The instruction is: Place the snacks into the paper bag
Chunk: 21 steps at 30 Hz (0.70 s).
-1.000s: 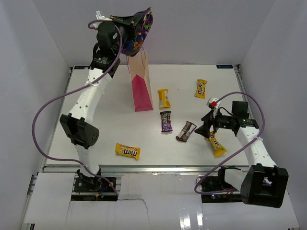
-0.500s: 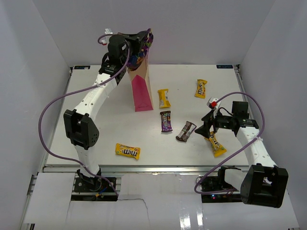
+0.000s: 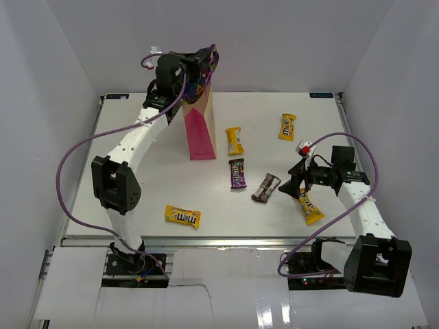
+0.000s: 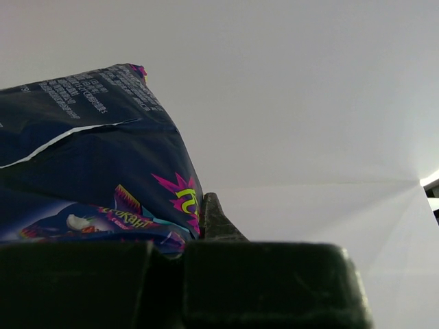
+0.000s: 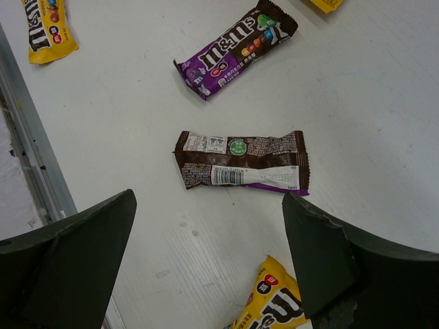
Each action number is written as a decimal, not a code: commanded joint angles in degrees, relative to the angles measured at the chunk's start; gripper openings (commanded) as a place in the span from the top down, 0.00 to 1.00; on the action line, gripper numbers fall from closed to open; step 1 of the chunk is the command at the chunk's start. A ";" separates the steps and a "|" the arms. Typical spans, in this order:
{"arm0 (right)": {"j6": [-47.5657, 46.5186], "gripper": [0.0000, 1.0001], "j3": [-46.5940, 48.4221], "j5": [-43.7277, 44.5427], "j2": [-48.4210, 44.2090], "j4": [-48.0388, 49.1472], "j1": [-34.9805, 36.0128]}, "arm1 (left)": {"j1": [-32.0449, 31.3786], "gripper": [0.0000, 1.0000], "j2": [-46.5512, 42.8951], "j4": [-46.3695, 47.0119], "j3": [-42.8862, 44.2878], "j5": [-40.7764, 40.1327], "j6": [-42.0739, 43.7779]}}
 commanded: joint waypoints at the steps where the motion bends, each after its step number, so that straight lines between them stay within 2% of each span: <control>1: -0.20 0.07 -0.50 -1.82 -0.98 1.40 -0.32 | -0.28 1.00 -7.65 8.54 -1.24 -0.57 -1.38; 4: -0.20 0.07 -0.59 -1.73 -0.98 1.40 -0.32 | -0.19 1.00 -8.27 9.16 -3.70 -0.66 -1.55; 7: -0.11 0.07 -0.68 -1.73 -0.98 1.40 -0.32 | -0.19 0.95 -8.71 9.33 -4.94 -0.31 -1.73; 10: -0.11 0.07 -0.59 -1.90 -1.06 1.40 -0.32 | -0.19 0.85 -8.71 9.33 -5.20 0.74 -1.90; 11: -0.11 0.07 -0.59 -1.90 -0.98 1.23 -0.32 | -0.19 0.79 -8.71 9.33 -5.29 1.01 -2.17; 15: -0.20 0.07 -0.59 -2.08 -1.06 1.31 -0.32 | -0.19 0.68 -8.45 9.25 -5.20 3.03 -2.43; 16: -0.20 0.07 -0.59 -1.99 -1.06 1.31 -0.32 | -0.19 0.62 -8.36 9.25 -5.20 3.29 -2.43; 21: -0.20 0.07 -0.50 -1.90 -1.06 1.22 -0.32 | -0.20 0.57 -8.36 9.25 -4.76 5.05 -2.17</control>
